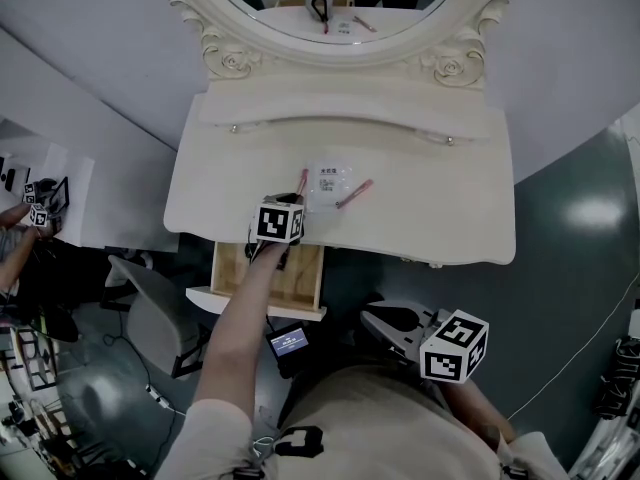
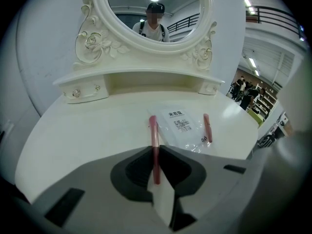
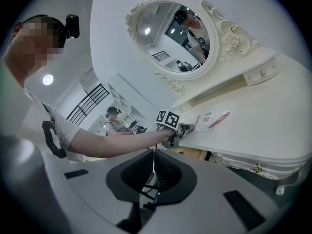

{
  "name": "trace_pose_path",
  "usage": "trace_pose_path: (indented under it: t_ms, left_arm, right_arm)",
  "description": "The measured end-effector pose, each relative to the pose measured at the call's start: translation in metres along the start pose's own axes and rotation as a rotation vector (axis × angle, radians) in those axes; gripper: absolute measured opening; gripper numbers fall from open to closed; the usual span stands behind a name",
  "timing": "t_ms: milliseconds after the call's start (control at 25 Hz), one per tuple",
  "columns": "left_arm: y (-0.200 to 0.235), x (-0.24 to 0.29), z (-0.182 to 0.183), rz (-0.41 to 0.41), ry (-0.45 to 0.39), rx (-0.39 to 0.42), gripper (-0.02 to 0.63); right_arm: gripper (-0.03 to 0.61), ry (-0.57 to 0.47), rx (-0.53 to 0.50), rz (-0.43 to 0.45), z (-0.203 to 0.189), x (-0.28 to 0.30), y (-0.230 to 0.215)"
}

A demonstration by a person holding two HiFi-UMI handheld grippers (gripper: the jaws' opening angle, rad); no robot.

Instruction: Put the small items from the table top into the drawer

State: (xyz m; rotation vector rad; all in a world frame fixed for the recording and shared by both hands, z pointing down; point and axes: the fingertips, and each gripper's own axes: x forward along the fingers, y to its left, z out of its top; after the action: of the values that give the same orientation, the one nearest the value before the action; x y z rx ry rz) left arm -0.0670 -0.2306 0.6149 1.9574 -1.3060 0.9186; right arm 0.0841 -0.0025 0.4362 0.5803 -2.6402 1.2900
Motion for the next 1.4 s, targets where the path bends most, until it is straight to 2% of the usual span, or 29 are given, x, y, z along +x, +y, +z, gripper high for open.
trace_pose_path:
  t_ms: [400, 800, 1000, 1400]
  left_arm:
    - [0.001, -0.001, 0.001, 0.003, -0.013, -0.015, 0.092]
    - [0.003, -0.003, 0.001, -0.014, -0.039, -0.094, 0.092]
    - [0.002, -0.005, -0.004, -0.014, -0.041, -0.093, 0.092]
    - [0.013, -0.025, -0.005, -0.010, -0.097, -0.127, 0.091]
  right_arm:
    - [0.029, 0.000, 0.006, -0.004, -0.004, -0.003, 0.001]
    - [0.029, -0.004, -0.002, -0.012, -0.003, -0.006, 0.002]
    - [0.029, 0.005, -0.013, -0.012, -0.005, -0.005, 0.002]
    - [0.029, 0.026, -0.043, 0.002, -0.001, 0.002, 0.006]
